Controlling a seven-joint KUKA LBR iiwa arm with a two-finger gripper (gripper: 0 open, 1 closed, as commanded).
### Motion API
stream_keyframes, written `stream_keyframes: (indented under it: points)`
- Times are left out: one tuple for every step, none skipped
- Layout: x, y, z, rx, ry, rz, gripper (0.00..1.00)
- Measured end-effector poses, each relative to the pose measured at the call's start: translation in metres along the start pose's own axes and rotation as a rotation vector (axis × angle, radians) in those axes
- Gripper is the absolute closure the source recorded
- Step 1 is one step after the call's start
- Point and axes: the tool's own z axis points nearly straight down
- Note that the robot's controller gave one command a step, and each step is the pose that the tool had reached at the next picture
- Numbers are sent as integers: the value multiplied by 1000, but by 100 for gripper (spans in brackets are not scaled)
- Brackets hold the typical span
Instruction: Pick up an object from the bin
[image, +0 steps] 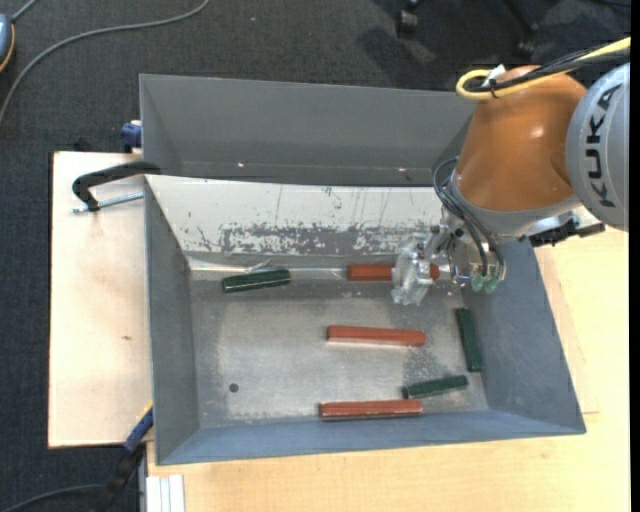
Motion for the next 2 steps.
stream_keyframes:
  points:
    - [2, -2, 5, 2, 10, 3, 0]
    - [11, 16, 97, 2, 22, 60, 0]
